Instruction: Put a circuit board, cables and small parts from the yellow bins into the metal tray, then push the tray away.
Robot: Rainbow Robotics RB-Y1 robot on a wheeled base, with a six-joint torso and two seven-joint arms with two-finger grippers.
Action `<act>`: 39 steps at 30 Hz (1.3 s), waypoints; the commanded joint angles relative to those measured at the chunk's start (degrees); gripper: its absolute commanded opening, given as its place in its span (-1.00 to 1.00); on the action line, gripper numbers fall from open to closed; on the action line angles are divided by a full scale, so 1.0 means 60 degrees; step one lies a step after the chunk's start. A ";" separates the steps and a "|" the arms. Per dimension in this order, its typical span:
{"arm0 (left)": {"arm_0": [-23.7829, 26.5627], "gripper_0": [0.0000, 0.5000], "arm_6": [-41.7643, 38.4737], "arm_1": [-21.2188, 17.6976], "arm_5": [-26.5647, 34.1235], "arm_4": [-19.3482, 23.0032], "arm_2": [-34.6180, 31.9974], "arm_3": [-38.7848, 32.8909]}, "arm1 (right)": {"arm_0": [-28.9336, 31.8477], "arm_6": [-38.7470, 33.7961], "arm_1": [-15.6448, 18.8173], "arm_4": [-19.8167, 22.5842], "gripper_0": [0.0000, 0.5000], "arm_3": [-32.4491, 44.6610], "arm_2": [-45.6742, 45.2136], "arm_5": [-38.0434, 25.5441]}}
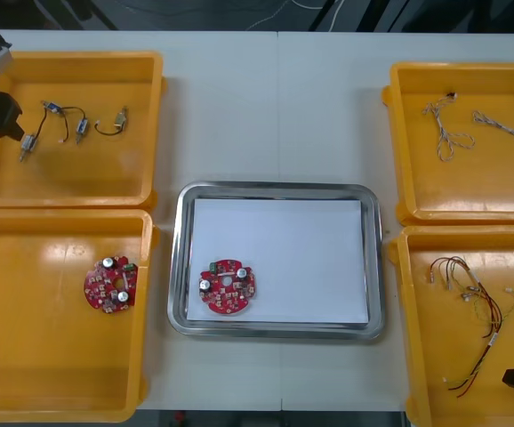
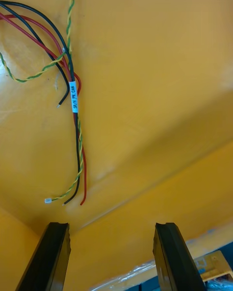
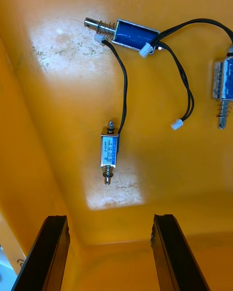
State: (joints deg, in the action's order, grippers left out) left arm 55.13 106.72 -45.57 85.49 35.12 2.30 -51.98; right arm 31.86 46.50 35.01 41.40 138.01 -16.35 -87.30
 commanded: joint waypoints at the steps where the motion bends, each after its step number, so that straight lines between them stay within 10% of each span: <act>1: 0.0538 1.00 0.1594 0.0198 -0.0625 -0.0126 0.0071 0.0431 | -0.0608 0.0248 0.0274 -0.0045 1.00 0.0305 -0.0483 -0.0670; 17: 0.0626 1.00 0.1769 0.0550 -0.1695 -0.0331 0.0656 0.1237 | -0.2996 0.0511 0.0259 -0.0133 1.00 -0.1028 -0.0542 -0.1666; 39: 0.0611 1.00 0.2062 0.0974 -0.2969 -0.0462 0.0730 0.1925 | -0.2732 0.1185 -0.0019 -0.0089 1.00 -0.2962 0.0088 0.0473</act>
State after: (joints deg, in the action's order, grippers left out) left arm 55.61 112.64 -40.35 68.42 33.16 6.13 -40.32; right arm 13.50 52.08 35.00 40.87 119.64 -16.60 -84.96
